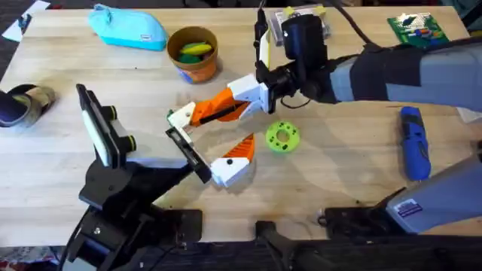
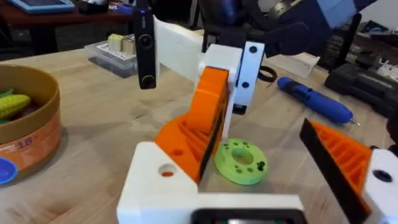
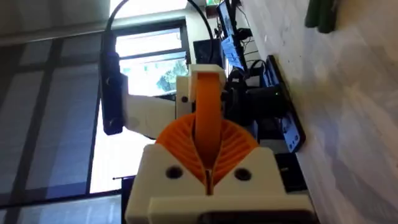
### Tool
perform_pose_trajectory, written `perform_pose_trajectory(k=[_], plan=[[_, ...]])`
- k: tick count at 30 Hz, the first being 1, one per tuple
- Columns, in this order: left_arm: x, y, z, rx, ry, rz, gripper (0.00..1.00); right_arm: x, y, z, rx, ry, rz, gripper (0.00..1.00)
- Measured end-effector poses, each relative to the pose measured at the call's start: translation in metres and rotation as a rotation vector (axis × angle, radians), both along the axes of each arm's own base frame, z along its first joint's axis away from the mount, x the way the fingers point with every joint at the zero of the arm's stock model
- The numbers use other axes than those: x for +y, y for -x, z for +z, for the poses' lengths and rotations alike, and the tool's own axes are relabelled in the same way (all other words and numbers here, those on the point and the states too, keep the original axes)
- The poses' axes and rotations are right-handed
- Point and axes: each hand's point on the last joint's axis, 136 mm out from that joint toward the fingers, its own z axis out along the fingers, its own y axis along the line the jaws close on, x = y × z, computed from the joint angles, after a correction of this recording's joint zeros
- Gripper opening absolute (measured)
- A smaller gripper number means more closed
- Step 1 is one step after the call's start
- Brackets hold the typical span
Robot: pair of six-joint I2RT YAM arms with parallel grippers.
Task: Pick up the gripper from the table and insert it into the empty holder that is missing its gripper. Then pick up a screw, insert it into the mounting hole, and use the screwdriver to tighten it. Finally, clean up the table by picking up the vegetable and placing it into the bucket.
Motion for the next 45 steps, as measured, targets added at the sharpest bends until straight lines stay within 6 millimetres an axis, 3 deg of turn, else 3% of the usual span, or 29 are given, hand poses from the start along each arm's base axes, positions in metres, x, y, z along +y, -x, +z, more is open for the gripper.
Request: perform_pose_trajectory(k=[24, 33, 39, 45], plan=[[-0.004, 0.005, 0.001, -0.044, -0.028, -0.033, 0.995, -0.016, -0.006, 0.006, -0.064, -0.071, 0.014, 0.014], [0.0, -0.001, 0.001, -0.043, -0.031, 0.009, 0.995, -0.059, -0.048, 0.008, -0.136, -0.106, -0.123, 0.013], [0.001, -0.001, 0.001, -0.043, -0.031, 0.011, 0.995, -0.068, -0.06, 0.006, -0.214, -0.112, -0.171, 0.013], [0.001, -0.001, 0.001, -0.043, -0.031, 0.012, 0.995, -0.077, -0.09, -0.003, -0.331, -0.056, -0.301, 0.014]])
